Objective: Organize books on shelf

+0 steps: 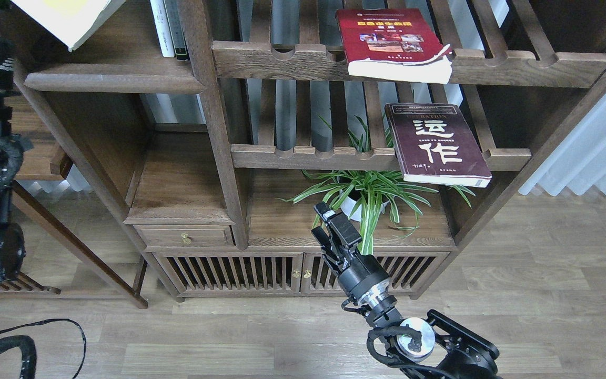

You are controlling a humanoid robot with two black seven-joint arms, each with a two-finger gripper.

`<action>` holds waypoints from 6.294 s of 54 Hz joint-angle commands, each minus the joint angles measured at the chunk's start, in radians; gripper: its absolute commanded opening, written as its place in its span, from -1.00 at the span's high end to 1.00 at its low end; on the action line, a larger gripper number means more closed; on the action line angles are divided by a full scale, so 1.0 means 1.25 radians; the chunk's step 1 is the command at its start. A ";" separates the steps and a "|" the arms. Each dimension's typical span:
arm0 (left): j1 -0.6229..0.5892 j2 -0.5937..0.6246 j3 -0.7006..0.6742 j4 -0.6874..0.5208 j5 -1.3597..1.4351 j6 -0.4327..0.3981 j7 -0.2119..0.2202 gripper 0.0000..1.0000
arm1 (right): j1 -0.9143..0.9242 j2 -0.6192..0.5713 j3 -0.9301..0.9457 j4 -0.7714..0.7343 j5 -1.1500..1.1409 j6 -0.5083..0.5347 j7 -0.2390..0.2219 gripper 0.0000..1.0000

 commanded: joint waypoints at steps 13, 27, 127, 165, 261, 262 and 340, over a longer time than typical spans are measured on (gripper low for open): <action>0.001 0.027 -0.111 0.013 0.170 0.000 0.032 1.00 | 0.018 0.000 -0.016 0.003 -0.003 0.000 -0.006 -0.81; 0.000 0.020 -0.150 0.019 0.388 0.000 0.024 1.00 | 0.021 0.000 -0.032 0.026 -0.001 0.000 -0.006 -0.81; -0.286 0.031 0.297 0.437 0.941 0.409 -0.586 1.00 | 0.013 0.000 -0.062 0.044 0.008 0.000 -0.001 -0.82; -0.384 -0.015 0.405 0.674 0.879 0.409 -0.586 1.00 | 0.014 0.000 -0.062 0.052 0.008 0.000 -0.001 -0.86; -0.435 -0.056 0.516 0.656 0.798 0.408 -0.586 0.27 | 0.014 0.000 -0.050 0.058 0.007 0.000 -0.001 -0.86; -0.436 -0.055 0.514 0.655 0.796 0.408 -0.586 0.26 | 0.014 0.000 -0.050 0.058 0.007 0.000 -0.001 -0.86; -0.335 -0.056 0.348 0.181 0.511 0.400 -0.586 -0.99 | 0.019 0.000 0.105 0.073 0.007 0.000 0.001 -0.97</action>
